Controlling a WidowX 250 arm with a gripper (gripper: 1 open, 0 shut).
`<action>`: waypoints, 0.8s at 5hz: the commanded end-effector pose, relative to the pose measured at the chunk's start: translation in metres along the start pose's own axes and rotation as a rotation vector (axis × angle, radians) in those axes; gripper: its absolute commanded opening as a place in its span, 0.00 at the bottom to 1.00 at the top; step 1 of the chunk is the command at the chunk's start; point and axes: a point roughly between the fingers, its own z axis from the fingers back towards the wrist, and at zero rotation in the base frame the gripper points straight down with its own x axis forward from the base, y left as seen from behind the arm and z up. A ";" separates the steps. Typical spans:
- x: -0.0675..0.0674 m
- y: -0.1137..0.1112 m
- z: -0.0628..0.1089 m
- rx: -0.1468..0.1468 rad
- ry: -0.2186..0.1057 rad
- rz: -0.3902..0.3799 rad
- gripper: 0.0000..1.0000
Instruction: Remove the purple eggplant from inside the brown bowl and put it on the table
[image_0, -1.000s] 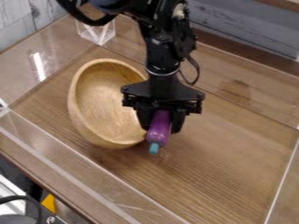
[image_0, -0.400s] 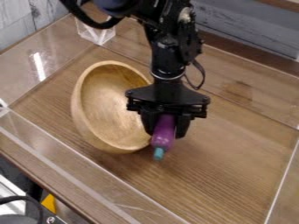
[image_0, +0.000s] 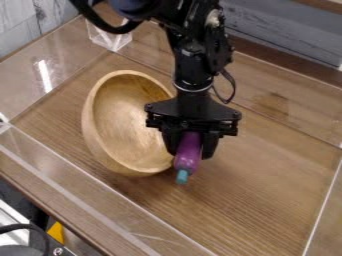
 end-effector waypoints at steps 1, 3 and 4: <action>0.006 -0.008 0.008 -0.021 -0.036 -0.005 0.00; 0.006 -0.009 0.006 -0.021 -0.041 -0.011 0.00; 0.006 -0.009 0.005 -0.022 -0.043 -0.013 0.00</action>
